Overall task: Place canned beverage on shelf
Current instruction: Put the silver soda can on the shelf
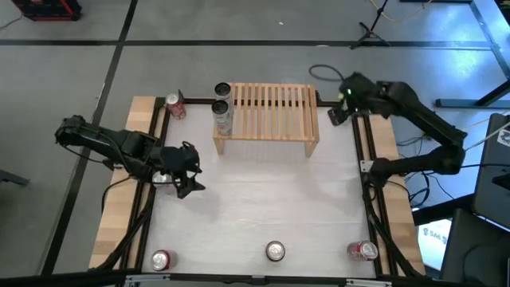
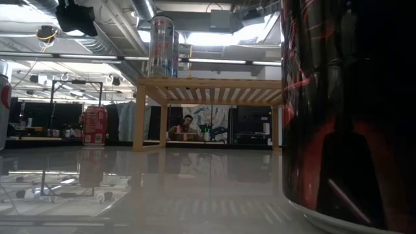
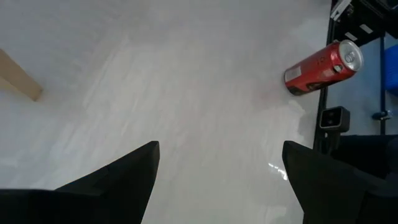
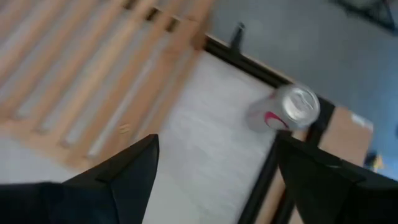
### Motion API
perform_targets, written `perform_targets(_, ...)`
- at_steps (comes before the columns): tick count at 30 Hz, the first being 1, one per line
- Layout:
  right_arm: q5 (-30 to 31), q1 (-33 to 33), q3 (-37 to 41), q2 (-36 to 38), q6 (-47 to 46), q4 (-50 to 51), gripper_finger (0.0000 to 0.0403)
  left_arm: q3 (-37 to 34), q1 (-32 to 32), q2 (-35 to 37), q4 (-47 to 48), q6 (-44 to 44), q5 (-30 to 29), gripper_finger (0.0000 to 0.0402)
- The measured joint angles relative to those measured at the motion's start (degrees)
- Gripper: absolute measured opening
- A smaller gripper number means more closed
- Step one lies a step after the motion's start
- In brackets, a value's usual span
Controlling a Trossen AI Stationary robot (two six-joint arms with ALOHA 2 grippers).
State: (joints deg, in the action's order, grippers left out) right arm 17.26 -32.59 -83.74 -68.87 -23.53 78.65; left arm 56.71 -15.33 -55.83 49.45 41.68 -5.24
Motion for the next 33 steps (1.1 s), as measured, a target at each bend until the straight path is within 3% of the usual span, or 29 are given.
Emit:
perform_targets(7, -3.94, -15.15, 0.0, -6.52, 7.38, -0.15, 0.0308, 0.0, 0.01, 0.02, -0.02, -0.18, -1.3, 0.033)
perform_targets(14, -3.81, -23.77, 0.02, -14.99, 12.29, -1.58, 0.0308, 0.02, 0.04, 0.02, -0.04, 1.4, -2.5, 0.033)
perform_targets(33, 3.84, -25.19, -0.09, -28.63, 10.52, -2.21, 0.0308, 0.02, 1.33, 0.02, -0.79, 1.69, -4.85, 0.033)
